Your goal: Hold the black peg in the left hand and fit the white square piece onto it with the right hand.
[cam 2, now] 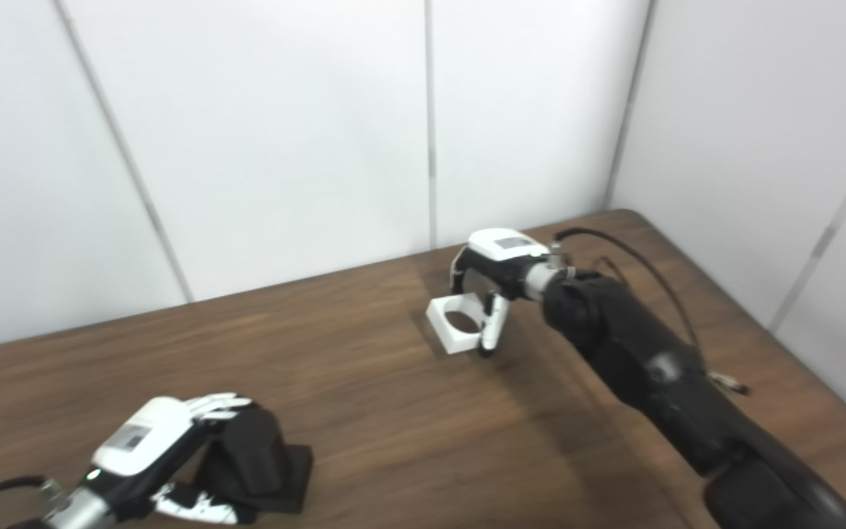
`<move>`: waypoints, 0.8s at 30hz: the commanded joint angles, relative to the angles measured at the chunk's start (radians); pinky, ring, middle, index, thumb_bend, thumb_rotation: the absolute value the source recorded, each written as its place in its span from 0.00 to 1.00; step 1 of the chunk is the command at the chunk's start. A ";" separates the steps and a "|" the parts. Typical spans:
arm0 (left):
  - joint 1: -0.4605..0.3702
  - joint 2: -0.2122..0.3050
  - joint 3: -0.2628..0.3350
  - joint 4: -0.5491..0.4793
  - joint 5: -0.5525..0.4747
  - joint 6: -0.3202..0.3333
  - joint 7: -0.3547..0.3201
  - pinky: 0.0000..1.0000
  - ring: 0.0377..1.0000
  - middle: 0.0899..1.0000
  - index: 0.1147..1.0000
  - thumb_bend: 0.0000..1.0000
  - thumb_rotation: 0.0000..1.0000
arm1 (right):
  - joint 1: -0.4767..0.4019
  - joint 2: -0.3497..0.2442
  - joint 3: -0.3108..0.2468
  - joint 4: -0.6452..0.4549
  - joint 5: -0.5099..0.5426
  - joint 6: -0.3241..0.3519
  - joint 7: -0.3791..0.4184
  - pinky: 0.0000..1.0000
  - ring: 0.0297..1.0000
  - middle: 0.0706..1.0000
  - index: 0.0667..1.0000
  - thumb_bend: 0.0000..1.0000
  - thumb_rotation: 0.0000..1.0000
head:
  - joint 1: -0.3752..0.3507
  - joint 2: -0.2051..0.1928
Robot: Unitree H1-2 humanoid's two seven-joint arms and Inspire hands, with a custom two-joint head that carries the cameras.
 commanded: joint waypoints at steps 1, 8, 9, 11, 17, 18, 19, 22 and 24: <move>0.018 0.010 -0.023 0.051 0.067 0.008 -0.032 0.81 0.87 0.84 0.42 0.52 0.06 | -0.041 -0.044 -0.028 -0.051 0.020 -0.040 -0.007 0.84 0.85 0.73 0.44 0.52 0.13 | 0.043 0.014; -0.001 -0.003 -0.036 0.060 0.097 0.041 -0.041 0.84 0.91 0.87 0.42 0.52 0.07 | -0.031 -0.049 -0.034 -0.111 0.037 -0.054 0.011 0.79 0.83 0.73 0.44 0.52 0.13 | 0.129 0.038; -0.003 -0.004 -0.038 0.061 0.100 0.043 -0.042 0.84 0.91 0.87 0.42 0.52 0.07 | -0.029 -0.047 -0.034 -0.121 0.042 -0.057 0.013 0.80 0.83 0.73 0.44 0.52 0.13 | 0.132 0.040; -0.007 -0.010 -0.038 0.065 0.100 0.049 -0.041 0.84 0.91 0.87 0.42 0.52 0.07 | -0.027 -0.045 -0.035 -0.138 0.060 -0.080 0.013 0.77 0.82 0.73 0.44 0.52 0.13 | 0.162 0.046; -0.014 -0.030 -0.035 0.083 0.093 0.044 -0.027 0.85 0.91 0.86 0.42 0.52 0.07 | -0.035 -0.038 -0.025 -0.200 0.083 -0.094 0.051 0.73 0.82 0.74 0.44 0.52 0.13 | 0.193 0.057; -0.016 -0.030 -0.037 0.082 0.096 0.046 -0.030 0.85 0.91 0.86 0.42 0.52 0.07 | -0.036 -0.034 -0.025 -0.207 0.088 -0.106 0.050 0.72 0.81 0.73 0.44 0.52 0.13 | 0.193 0.058; -0.017 -0.030 -0.038 0.081 0.099 0.048 -0.033 0.85 0.91 0.87 0.42 0.52 0.07 | -0.036 -0.029 -0.024 -0.215 0.091 -0.113 0.050 0.70 0.80 0.73 0.44 0.52 0.13 | 0.195 0.059; -0.019 -0.033 -0.038 0.084 0.098 0.048 -0.029 0.84 0.91 0.87 0.42 0.52 0.07 | -0.036 -0.017 -0.023 -0.244 0.095 -0.114 0.060 0.68 0.80 0.73 0.44 0.52 0.14 | 0.198 0.063; -0.020 -0.035 -0.038 0.084 0.097 0.046 -0.024 0.84 0.90 0.86 0.42 0.52 0.07 | -0.036 -0.007 -0.023 -0.266 0.100 -0.107 0.076 0.68 0.81 0.73 0.44 0.52 0.14 | 0.199 0.065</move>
